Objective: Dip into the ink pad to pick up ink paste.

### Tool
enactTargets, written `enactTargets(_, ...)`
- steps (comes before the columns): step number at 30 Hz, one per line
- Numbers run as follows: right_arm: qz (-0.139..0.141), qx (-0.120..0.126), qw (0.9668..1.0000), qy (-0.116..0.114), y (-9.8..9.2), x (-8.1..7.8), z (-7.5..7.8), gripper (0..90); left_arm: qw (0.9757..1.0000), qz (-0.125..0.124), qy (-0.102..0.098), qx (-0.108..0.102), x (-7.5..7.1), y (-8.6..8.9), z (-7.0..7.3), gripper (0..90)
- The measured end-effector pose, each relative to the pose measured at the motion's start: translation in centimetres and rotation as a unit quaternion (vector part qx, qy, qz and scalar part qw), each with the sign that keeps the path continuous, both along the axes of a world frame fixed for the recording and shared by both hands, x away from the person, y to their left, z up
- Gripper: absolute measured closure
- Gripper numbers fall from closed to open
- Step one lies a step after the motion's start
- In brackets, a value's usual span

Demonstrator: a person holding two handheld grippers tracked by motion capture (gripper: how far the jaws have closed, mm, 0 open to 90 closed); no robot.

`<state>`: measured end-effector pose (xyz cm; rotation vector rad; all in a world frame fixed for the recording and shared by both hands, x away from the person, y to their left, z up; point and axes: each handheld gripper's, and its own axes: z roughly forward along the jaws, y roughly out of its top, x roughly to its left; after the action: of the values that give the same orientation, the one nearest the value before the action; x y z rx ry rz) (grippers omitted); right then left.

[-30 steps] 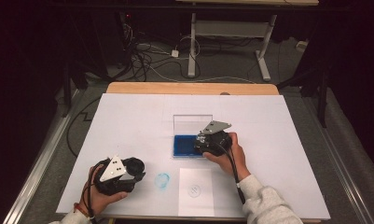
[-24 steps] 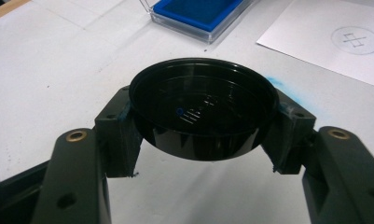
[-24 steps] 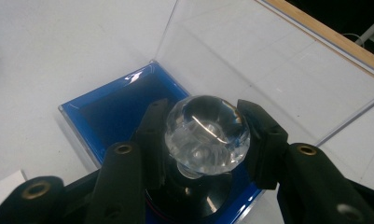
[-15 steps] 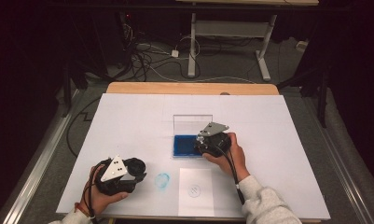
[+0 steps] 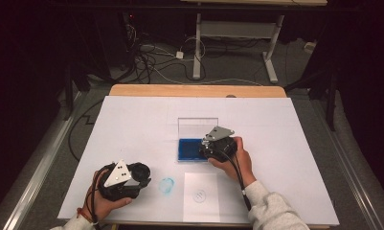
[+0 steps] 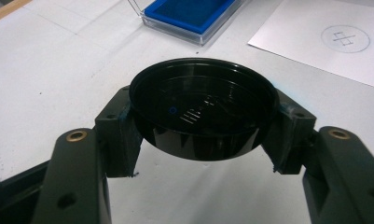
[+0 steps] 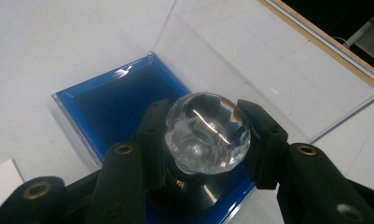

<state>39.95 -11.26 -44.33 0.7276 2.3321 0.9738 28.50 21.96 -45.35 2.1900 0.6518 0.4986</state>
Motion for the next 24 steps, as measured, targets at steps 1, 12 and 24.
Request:
enactTargets(1, 0.000, 0.005, 1.0000, 0.001, -0.1, 0.1, 0.0, 57.4, 1.0000, 0.000, 0.000, 0.000, 0.0, 0.0, 0.0, 37.0)
enactTargets(12, -0.002, -0.006, 0.9999, -0.013, 0.0, -0.2, -0.1, 57.5, 1.0000, 0.004, -0.003, -0.004, -0.2, 0.4, 0.1, 37.0)
enactTargets(24, 0.001, 0.021, 0.9997, 0.013, -0.9, 0.3, 0.3, 57.5, 1.0000, 0.003, -0.003, -0.003, -0.2, 0.5, 0.1, 37.0)
